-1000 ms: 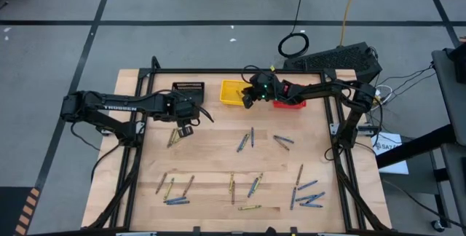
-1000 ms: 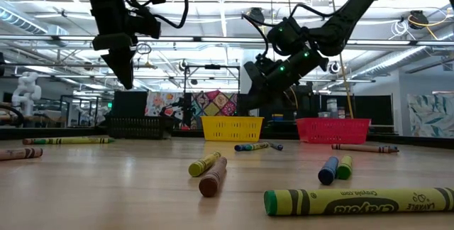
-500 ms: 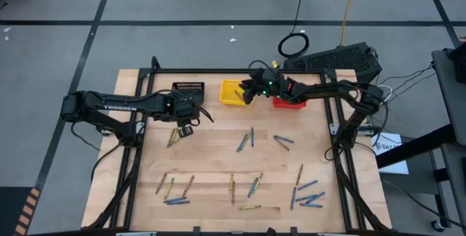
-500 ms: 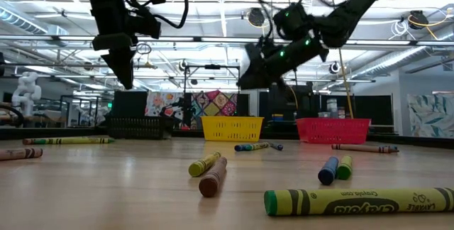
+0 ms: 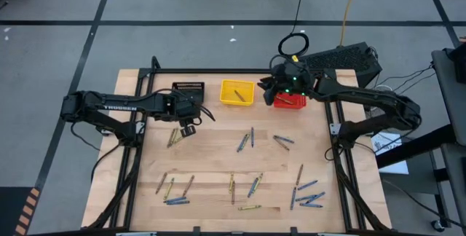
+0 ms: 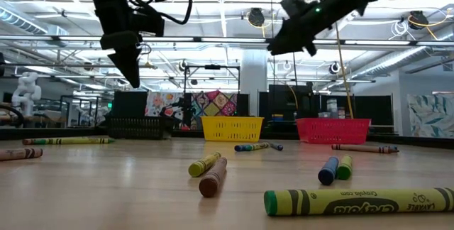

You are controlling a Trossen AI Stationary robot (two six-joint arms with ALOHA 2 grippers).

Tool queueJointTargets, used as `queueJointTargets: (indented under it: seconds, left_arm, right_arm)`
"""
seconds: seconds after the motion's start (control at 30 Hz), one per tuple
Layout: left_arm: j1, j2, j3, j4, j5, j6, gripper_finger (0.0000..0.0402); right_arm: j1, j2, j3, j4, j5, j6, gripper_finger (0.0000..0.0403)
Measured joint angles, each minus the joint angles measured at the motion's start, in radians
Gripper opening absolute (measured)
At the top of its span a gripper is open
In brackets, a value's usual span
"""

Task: Sort crayons
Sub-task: Put the blue crayon into the black bin

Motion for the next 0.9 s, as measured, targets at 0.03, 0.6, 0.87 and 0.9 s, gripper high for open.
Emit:
queueJointTargets:
  seconds: [0.03, 0.6, 0.87, 0.9]
  left_arm:
    - [0.000, 0.000, 0.000, 0.000, 0.002, 0.000, 0.0132]
    - [-0.010, 0.000, 0.000, -0.013, 0.325, -0.134, 0.0169]
    - [-0.176, 0.004, 0.000, -0.017, 0.408, -0.256, 0.0169]
    - [-0.205, 0.006, -0.001, -0.016, 0.409, -0.265, 0.0169]
  right_arm:
    - [0.000, -0.007, 0.000, -0.013, 0.001, -0.001, 0.0096]
    - [-0.001, -0.018, 0.000, -0.209, 0.085, -0.038, 0.0096]
    - [-0.001, -0.018, 0.000, -0.251, 0.077, 0.010, 0.0096]
    - [-0.001, -0.018, 0.000, -0.255, 0.077, 0.012, 0.0096]
